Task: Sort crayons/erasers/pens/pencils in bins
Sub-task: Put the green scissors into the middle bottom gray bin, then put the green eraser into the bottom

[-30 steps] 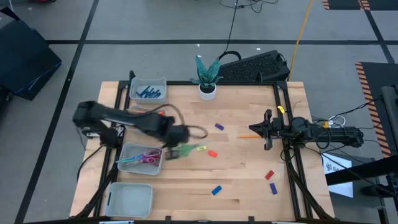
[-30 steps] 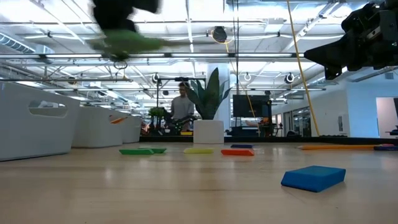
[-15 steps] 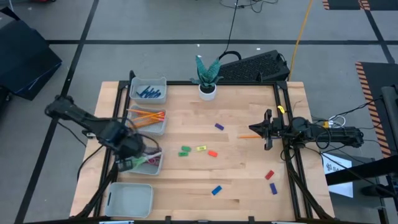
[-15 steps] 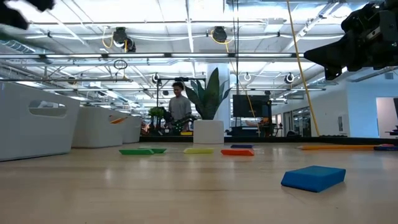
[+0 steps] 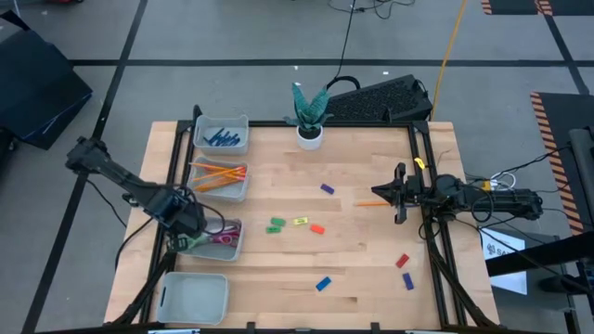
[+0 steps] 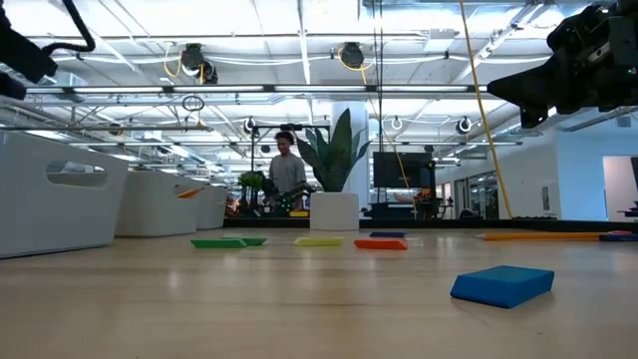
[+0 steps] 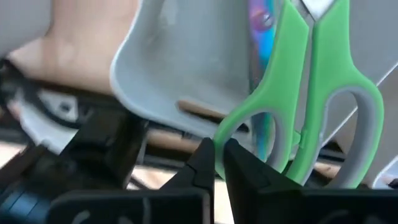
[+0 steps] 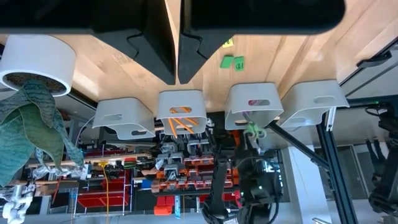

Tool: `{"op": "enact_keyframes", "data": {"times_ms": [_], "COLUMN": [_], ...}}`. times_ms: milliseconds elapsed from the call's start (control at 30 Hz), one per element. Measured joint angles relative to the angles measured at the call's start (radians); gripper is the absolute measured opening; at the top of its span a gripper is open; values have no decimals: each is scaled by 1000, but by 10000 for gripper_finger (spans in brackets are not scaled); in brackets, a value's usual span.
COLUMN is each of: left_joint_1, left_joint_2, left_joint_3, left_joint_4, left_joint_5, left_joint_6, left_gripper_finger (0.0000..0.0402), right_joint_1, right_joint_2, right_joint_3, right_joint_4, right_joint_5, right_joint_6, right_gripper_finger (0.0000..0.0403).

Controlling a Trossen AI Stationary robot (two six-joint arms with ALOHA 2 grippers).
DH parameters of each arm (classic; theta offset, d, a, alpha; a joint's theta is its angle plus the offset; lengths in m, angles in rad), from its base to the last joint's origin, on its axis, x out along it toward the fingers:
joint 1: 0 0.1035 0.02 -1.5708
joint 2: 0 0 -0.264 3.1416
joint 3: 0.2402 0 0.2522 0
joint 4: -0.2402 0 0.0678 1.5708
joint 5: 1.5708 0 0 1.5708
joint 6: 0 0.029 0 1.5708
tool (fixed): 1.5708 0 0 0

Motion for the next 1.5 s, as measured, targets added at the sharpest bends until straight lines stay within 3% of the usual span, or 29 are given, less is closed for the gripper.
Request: {"op": "enact_keyframes", "data": {"times_ms": [433,667,767,833,1000,1100,1167,1333,1500], "left_joint_1": [-1,-1,-1,-1,-16,-14,1,79,169], "left_joint_2": [-3,-5,-2,-2,5,61,122,317,527], "left_joint_3": [-35,125,226,276,321,321,321,322,383], "left_joint_4": [3,-62,-14,86,509,706,789,885,779], "left_joint_5": [30,95,27,-84,-322,-447,-469,-384,-331], "left_joint_6": [-18,-53,-68,-72,22,121,179,191,198], "left_gripper_finger": [85,116,117,117,117,118,118,118,118], "right_joint_1": [0,0,0,0,0,0,0,0,0], "right_joint_2": [0,0,0,0,0,0,0,0,0], "right_joint_3": [0,0,0,0,0,0,0,0,0], "right_joint_4": [0,0,0,0,0,0,0,0,0], "right_joint_5": [0,0,0,0,0,0,0,0,0], "right_joint_6": [0,0,0,0,0,0,0,0,0], "right_gripper_finger": [13,13,13,13,13,13,13,13,13]}}
